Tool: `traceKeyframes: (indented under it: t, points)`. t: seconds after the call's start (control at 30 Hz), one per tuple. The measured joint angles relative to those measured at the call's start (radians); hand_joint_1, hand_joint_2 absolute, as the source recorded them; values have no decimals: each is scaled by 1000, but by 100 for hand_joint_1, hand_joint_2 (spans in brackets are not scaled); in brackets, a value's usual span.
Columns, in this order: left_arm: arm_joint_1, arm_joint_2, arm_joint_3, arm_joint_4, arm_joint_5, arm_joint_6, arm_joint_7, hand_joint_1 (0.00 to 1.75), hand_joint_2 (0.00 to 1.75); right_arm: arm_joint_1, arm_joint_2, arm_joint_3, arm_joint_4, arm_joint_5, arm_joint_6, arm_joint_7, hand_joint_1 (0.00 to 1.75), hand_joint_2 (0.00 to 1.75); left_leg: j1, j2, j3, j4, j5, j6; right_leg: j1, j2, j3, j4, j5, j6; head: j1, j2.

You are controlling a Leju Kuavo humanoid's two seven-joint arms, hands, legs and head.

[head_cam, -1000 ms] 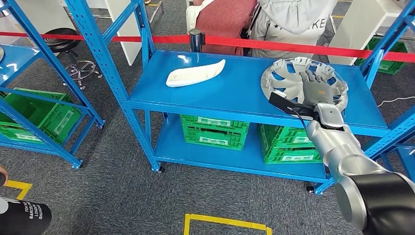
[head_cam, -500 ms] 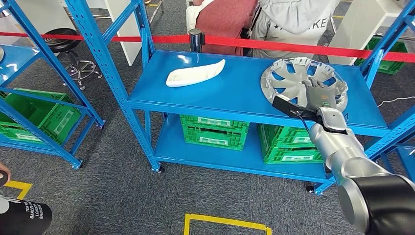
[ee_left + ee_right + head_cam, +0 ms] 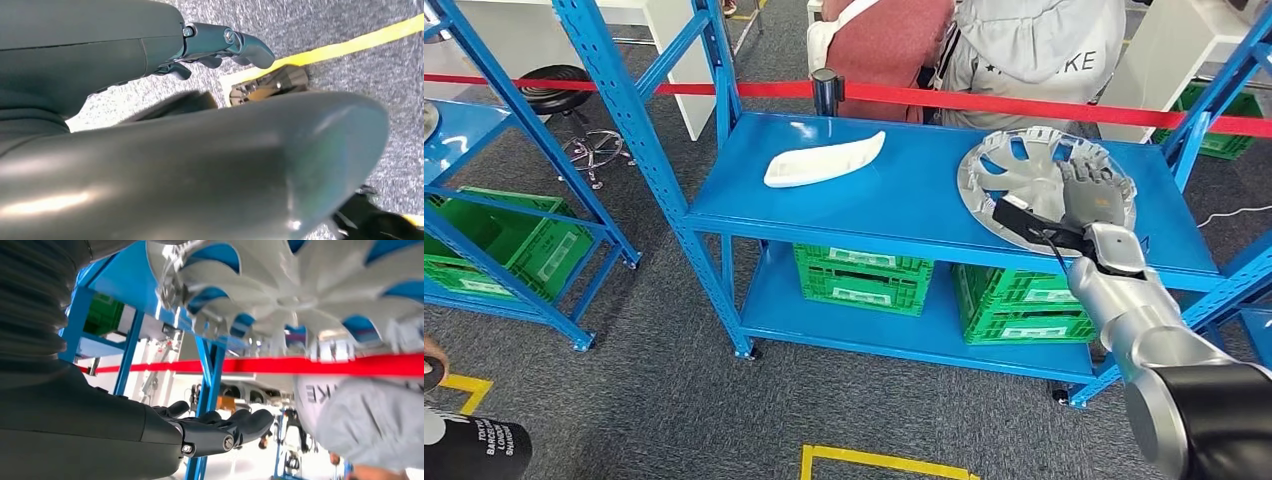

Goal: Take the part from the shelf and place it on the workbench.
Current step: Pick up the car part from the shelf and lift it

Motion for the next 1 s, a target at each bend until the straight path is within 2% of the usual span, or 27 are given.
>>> traceKeyframes:
  t: [0.03,0.07,0.1,0.13,0.17,0.23,0.3,0.33,0.37,0.43,0.47,0.5,0.53,0.6,0.63,0.67,0.7,0.73,0.8,0.83,0.87,0.93,0.97,1.0]
  points:
    - [2,-1,0,0,0,0,0,0,0,6,0,0,0,0,0,0,0,175,9,0,9,3,-7,-11,-10,-2,4,-35,33,10,0,0]
    - [4,-1,0,0,0,1,0,0,0,10,0,0,1,0,-1,0,0,175,18,0,17,10,-18,-25,-23,-6,24,-101,80,25,1,0]
    - [4,1,0,1,0,2,0,0,0,13,0,0,4,0,-2,-1,0,175,24,0,23,19,-30,-41,-30,-8,40,-160,110,41,3,0]
    - [4,3,-1,2,1,4,0,0,0,14,0,0,8,0,-3,-1,0,175,28,-1,24,30,-40,-56,-34,-8,52,-202,123,41,6,0]
    - [3,4,-1,3,2,5,-1,0,0,14,0,0,9,0,-5,-2,0,175,30,-1,25,40,-52,-68,-34,-6,56,-219,127,32,8,0]
    - [3,5,-1,4,7,8,-5,0,0,4,2,-1,8,2,-5,-2,0,175,33,0,25,52,-60,-85,-27,0,53,-200,105,-7,4,0]
    - [0,4,-2,4,11,8,-7,0,0,-3,3,-1,6,4,-1,-2,0,175,37,2,3,100,-46,-93,-23,1,62,-190,93,-29,-6,0]
    - [-1,4,-1,4,13,9,-8,0,0,-3,3,-1,6,4,0,-2,0,175,37,3,-26,148,-44,-93,-20,0,68,-190,87,-37,-9,0]
    - [-3,4,-1,4,14,10,-9,0,0,-2,4,-1,6,5,1,-2,0,175,34,4,-65,206,-55,-89,-17,0,75,-192,82,-43,-13,0]
    - [-3,4,-1,4,16,13,-8,0,0,1,8,-1,6,8,2,1,0,175,20,5,-150,318,-108,-76,-7,-1,85,-194,72,-53,-18,0]
    - [-2,4,-2,3,16,15,-8,0,0,3,10,-1,6,9,3,3,0,175,13,4,-184,351,-124,-69,-1,0,90,-194,68,-57,-21,0]
    - [0,4,-2,3,16,17,-8,0,0,6,12,-1,6,10,3,6,0,175,4,4,-205,357,-120,-58,6,1,96,-195,63,-60,-22,0]
    - [1,4,-2,3,15,18,-8,0,0,7,12,-1,6,10,3,10,0,175,-4,4,-209,333,-94,-45,13,1,103,-195,58,-63,-22,0]
    - [1,5,-3,4,13,19,-6,0,0,7,13,-1,7,10,2,13,0,175,-26,4,-178,216,-5,-8,23,2,118,-197,50,-66,-21,0]
    - [1,7,-4,4,12,20,-4,0,0,7,14,-1,7,10,2,14,0,175,-37,4,-161,160,18,10,26,2,124,-199,47,-66,-20,0]
    - [-1,8,-6,5,12,20,-2,0,0,7,14,-1,8,10,2,14,0,175,-45,3,-147,119,26,22,27,3,126,-202,46,-63,-19,0]
    - [-2,8,-8,5,11,20,-1,0,0,8,15,-1,8,10,2,14,0,175,-51,4,-140,99,25,28,25,4,126,-204,44,-58,-19,0]
    - [-2,7,-9,5,10,20,-1,0,0,9,16,-1,9,10,2,13,0,175,-52,3,-137,93,19,28,25,4,126,-206,44,-52,-20,0]
    - [-2,5,-11,4,10,20,1,0,0,11,18,-1,8,11,2,14,0,175,-46,5,-123,76,40,25,26,3,127,-196,37,-40,-21,0]
    - [-2,4,-11,4,10,20,1,0,0,10,19,-1,8,12,2,15,0,175,-42,6,-116,68,48,26,27,1,119,-175,24,-36,-19,0]
    - [-3,3,-11,4,10,20,1,0,0,9,19,-1,8,13,2,16,0,175,-39,7,-110,61,52,27,28,0,102,-136,3,-31,-17,0]
    - [-4,0,-11,4,10,19,2,0,0,9,19,-1,8,13,-2,16,0,175,-39,7,-107,60,51,32,25,-2,42,-24,-51,-25,-12,0]
    - [-3,-2,-11,4,10,19,2,0,0,12,19,-1,8,12,-5,14,0,175,-38,7,-107,60,49,32,23,-2,14,23,-67,-21,-11,0]
    - [-2,-4,-11,4,10,19,3,0,0,14,19,-1,8,9,-9,11,0,175,-38,7,-107,62,47,31,20,-2,-2,44,-66,-18,-10,0]
